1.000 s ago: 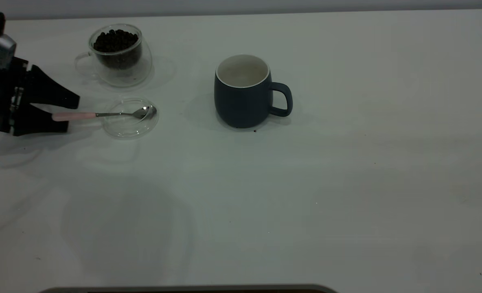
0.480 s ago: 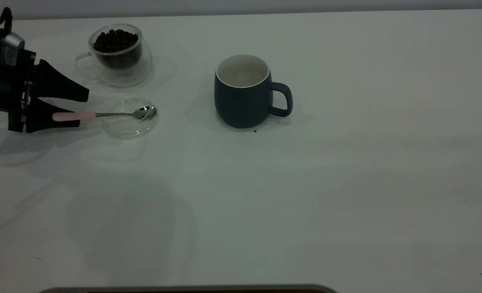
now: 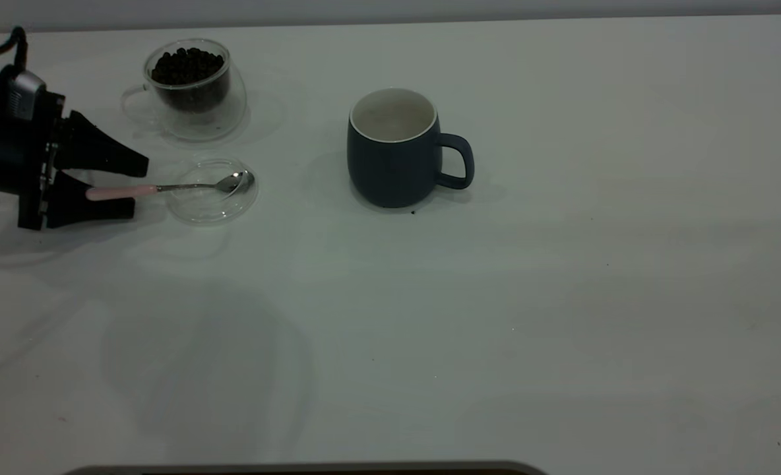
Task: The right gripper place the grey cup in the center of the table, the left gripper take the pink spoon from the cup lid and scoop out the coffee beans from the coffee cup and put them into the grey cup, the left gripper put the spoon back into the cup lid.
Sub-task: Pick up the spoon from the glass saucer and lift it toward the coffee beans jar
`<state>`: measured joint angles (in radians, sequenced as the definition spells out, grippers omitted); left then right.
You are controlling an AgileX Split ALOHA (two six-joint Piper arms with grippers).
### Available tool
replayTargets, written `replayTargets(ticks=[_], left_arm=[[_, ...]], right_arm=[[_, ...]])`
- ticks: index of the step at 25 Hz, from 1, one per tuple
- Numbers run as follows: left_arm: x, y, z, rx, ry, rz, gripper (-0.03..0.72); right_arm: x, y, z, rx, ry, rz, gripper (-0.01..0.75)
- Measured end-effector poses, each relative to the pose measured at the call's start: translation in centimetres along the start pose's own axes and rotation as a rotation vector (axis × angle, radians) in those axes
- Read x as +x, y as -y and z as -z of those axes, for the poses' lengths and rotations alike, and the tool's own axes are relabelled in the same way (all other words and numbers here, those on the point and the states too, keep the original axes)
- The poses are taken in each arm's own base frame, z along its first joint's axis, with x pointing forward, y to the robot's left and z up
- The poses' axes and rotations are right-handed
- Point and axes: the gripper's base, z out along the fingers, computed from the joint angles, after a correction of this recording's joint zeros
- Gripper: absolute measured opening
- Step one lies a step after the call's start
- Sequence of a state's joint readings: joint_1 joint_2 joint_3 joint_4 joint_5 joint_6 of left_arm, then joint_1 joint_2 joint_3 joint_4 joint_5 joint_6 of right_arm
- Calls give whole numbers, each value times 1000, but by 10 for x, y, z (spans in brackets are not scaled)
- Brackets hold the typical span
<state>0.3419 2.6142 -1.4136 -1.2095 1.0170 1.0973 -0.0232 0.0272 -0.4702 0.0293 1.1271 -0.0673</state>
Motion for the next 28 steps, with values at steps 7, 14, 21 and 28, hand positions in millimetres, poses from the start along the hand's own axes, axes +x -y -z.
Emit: replayTargets(ticks=[7, 14, 21, 28], left_arm=[[0, 1, 0, 3, 1, 20, 612], [-1, 4, -3, 18, 9, 31, 548], [-1, 4, -3, 18, 10, 33, 401], [-3, 3, -3, 9, 23, 36, 217]], right_arm=[[0, 0, 0, 0, 0, 0, 591], [0, 0, 0, 0, 0, 0, 591], [0, 0, 0, 0, 0, 0, 591], [0, 0, 0, 0, 0, 0, 591]])
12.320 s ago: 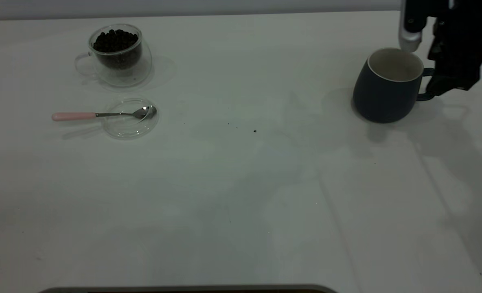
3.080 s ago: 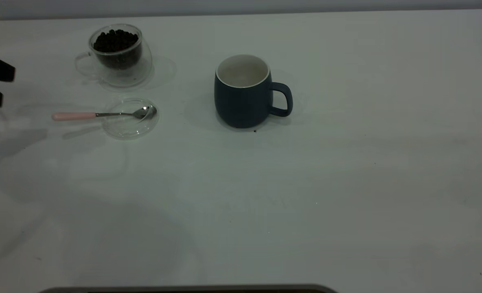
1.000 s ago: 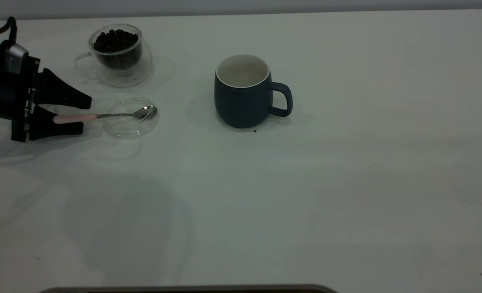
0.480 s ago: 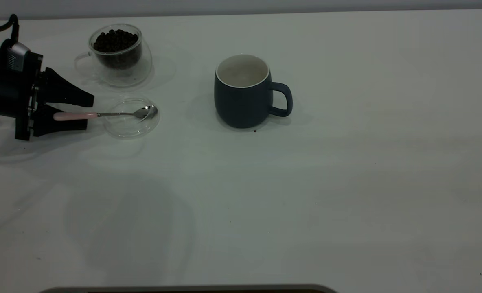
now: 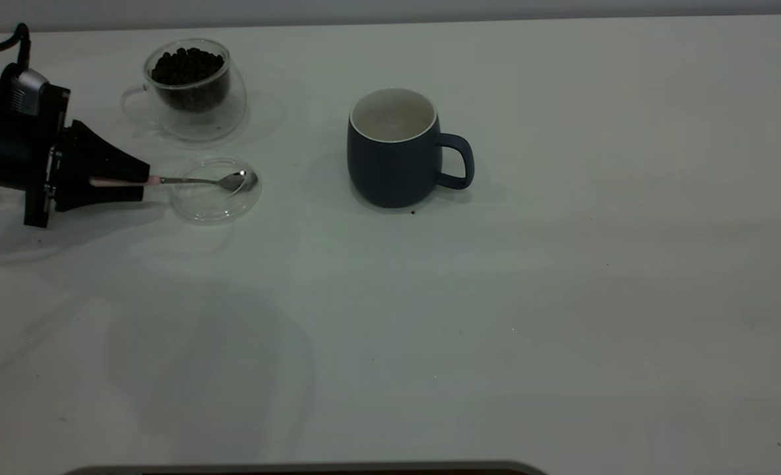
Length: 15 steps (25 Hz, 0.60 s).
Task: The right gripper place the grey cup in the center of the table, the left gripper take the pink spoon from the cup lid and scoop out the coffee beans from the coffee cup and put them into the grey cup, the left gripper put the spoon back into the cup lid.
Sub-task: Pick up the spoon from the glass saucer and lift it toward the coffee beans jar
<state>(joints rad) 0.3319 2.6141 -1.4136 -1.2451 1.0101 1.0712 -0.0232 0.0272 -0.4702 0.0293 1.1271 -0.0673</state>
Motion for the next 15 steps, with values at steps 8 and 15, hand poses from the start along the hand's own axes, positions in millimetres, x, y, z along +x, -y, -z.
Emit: replayTargets(ticks=[8, 15], left_arm=[[-2, 0, 0, -2, 25, -22, 119], [3, 0, 1, -5, -31, -44, 119]], right_arm=[[0, 0, 0, 0, 0, 0, 591], [0, 0, 0, 0, 0, 0, 591]])
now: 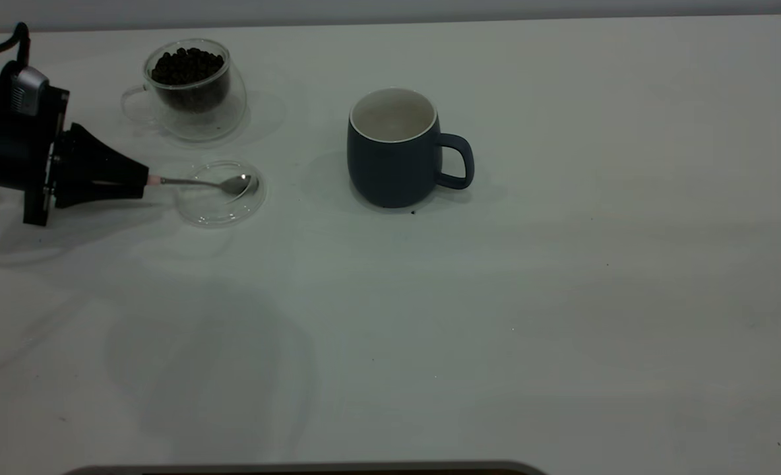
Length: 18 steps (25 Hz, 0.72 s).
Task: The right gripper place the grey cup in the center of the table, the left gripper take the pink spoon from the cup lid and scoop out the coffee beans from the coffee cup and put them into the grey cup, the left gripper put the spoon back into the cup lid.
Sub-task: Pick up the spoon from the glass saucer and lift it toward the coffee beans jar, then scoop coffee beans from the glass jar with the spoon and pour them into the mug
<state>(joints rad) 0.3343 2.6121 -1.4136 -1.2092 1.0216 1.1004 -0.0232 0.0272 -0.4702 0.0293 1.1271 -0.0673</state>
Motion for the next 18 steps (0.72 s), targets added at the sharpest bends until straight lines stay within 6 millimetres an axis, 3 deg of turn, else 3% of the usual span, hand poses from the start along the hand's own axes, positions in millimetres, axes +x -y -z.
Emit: replayTargets(ticks=[7, 18], left_arm=[[2, 8, 27, -30, -56, -71, 115], [-28, 75, 73, -90, 21, -365, 115]], right_arm=[[0, 0, 0, 0, 0, 0, 591], [0, 0, 0, 0, 0, 0, 591]])
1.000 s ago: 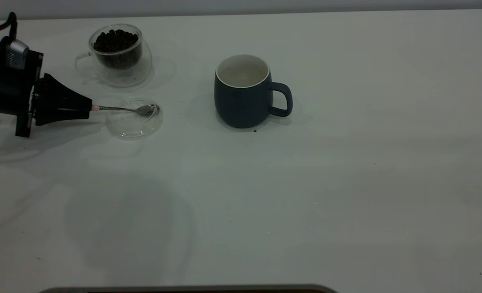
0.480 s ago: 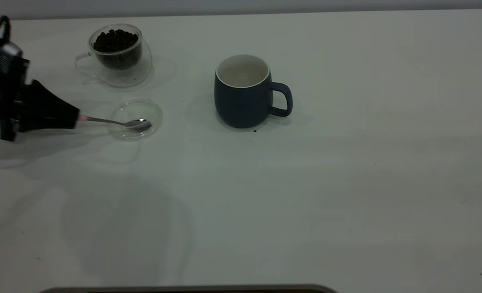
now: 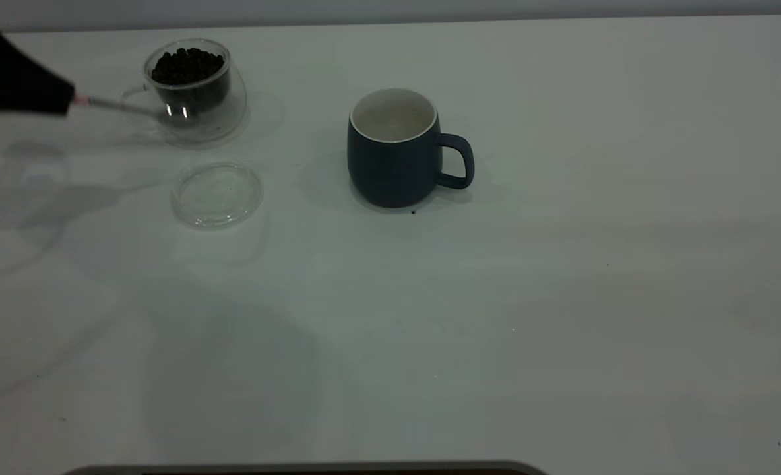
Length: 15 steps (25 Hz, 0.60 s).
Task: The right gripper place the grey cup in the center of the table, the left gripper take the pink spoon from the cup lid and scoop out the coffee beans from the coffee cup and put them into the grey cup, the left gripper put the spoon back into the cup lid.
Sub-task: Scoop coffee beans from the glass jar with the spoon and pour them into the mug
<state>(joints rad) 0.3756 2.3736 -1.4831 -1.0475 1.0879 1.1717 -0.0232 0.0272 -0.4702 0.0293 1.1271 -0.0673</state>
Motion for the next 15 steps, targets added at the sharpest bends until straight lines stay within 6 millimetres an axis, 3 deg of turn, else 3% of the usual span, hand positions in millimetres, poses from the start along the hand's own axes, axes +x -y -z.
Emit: replayTargets(ticks=[9, 12, 15], left_arm=[[-74, 36, 32, -55, 55, -268, 115], [-93, 30, 39, -106, 68, -269, 115], [-103, 11, 34, -139, 68, -241, 115]], right_arm=[[0, 0, 0, 0, 0, 0, 591], [0, 0, 0, 0, 0, 0, 591], [0, 0, 0, 0, 0, 0, 591]])
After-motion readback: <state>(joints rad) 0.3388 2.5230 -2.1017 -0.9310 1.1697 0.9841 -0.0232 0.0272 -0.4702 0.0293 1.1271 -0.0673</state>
